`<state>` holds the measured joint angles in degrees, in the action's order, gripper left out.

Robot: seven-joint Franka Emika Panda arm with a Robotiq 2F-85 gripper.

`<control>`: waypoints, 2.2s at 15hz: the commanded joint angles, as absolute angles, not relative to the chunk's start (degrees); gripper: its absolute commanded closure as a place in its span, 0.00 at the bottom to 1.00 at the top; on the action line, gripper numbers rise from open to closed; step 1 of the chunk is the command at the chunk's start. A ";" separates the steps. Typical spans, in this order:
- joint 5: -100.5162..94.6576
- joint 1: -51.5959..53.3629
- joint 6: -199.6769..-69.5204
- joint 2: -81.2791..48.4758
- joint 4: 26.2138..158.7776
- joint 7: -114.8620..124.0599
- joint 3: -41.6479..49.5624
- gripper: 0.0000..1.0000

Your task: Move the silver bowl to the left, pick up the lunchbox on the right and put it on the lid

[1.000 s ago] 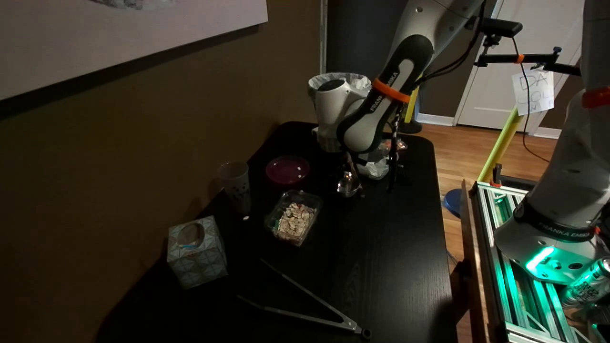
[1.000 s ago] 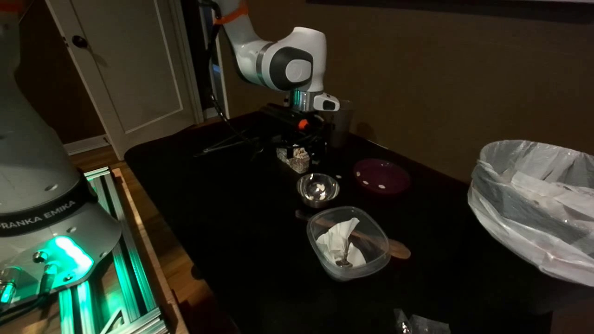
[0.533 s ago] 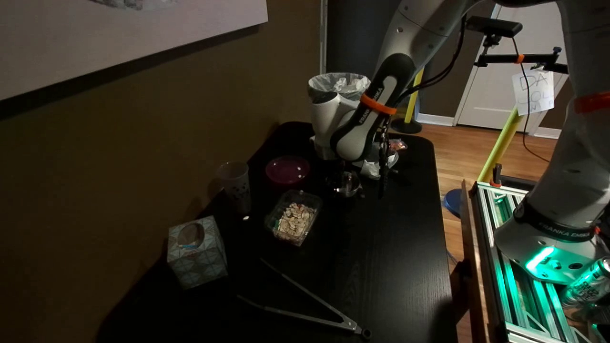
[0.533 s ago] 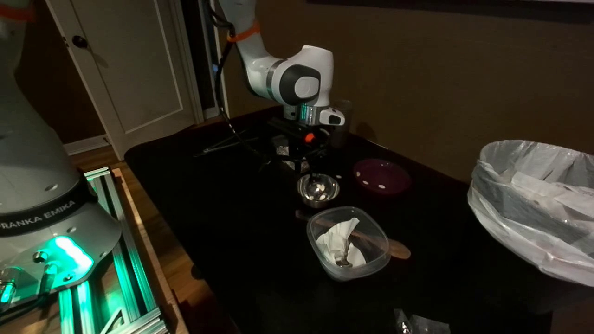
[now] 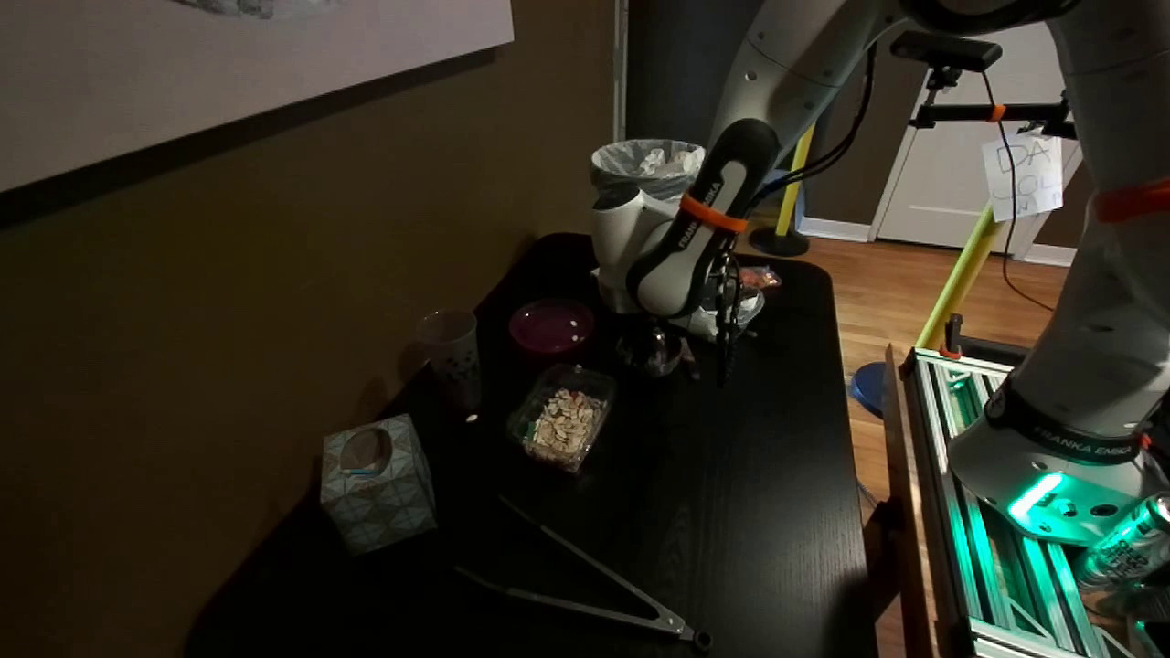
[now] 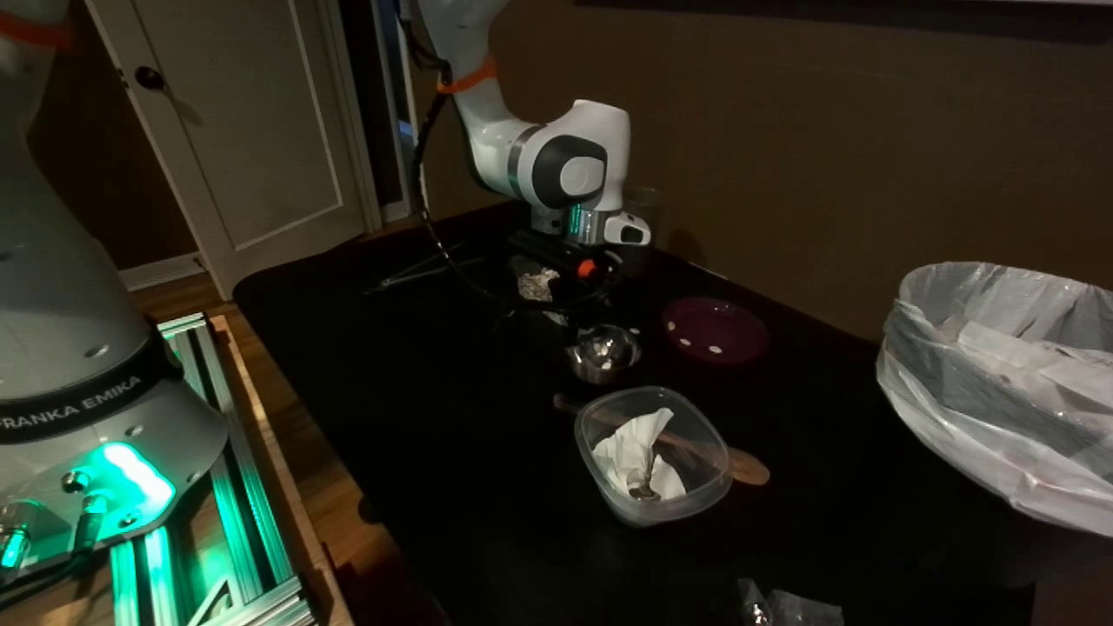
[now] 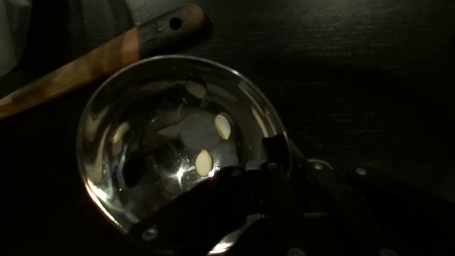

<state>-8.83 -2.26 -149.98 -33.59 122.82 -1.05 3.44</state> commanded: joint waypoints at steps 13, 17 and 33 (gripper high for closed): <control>-20.59 7.57 -158.69 -15.85 138.00 -1.47 5.83 0.99; -22.32 8.16 -157.05 -6.11 145.95 -7.58 1.10 0.99; -28.09 13.54 -159.49 -5.77 144.43 -12.53 -9.57 0.99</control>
